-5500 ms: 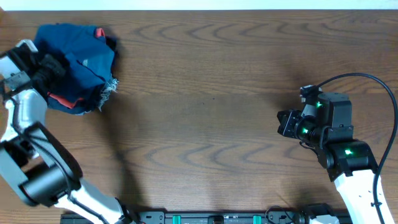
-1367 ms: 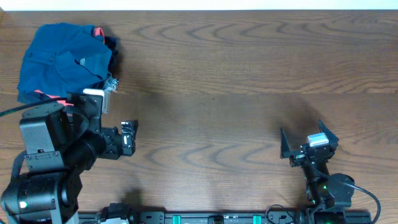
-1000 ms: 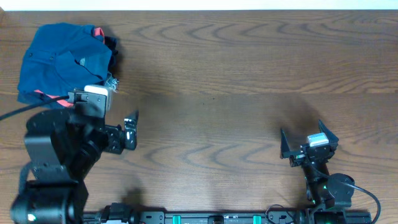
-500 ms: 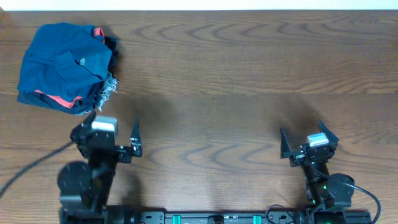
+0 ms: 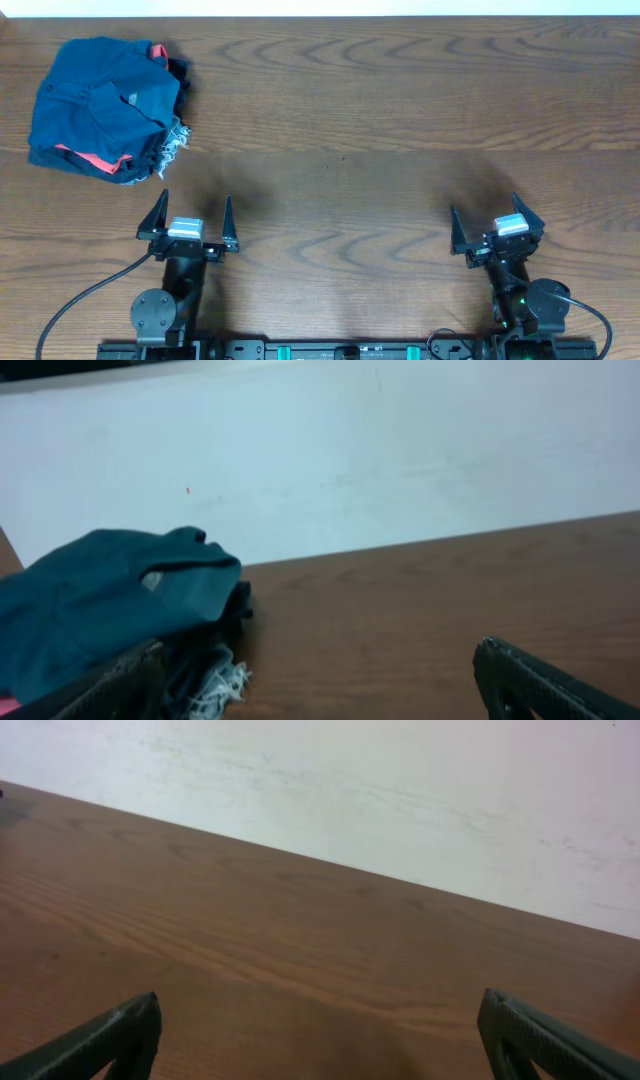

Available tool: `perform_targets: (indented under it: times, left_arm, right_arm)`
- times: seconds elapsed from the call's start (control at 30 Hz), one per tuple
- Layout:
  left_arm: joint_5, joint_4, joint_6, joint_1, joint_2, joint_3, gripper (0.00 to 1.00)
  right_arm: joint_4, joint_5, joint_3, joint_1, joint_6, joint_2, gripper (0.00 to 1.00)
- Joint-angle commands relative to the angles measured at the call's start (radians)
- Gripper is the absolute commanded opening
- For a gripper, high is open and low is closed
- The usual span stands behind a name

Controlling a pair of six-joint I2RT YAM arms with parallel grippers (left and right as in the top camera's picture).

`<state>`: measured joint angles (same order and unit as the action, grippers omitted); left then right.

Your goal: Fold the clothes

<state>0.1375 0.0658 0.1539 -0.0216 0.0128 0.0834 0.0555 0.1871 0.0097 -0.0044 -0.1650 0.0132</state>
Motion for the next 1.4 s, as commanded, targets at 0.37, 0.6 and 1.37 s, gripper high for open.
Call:
perform_targets:
  times: [0.37,0.6,1.37]
  left_arm:
    - [-0.019,-0.068,-0.009,0.000,-0.011,-0.079,0.98]
    - [-0.019,-0.126,-0.009,0.000,-0.005,-0.079,0.98]
    - [-0.019,-0.126,-0.009,0.000,-0.002,-0.079,0.98]
  right_arm:
    - [0.000,0.005,-0.004,-0.009,0.011,-0.008,0.99]
    - [0.000,0.005,-0.004,-0.009,0.011,-0.008,0.99]
    - [0.000,0.005,-0.004,-0.009,0.011,-0.008,0.99]
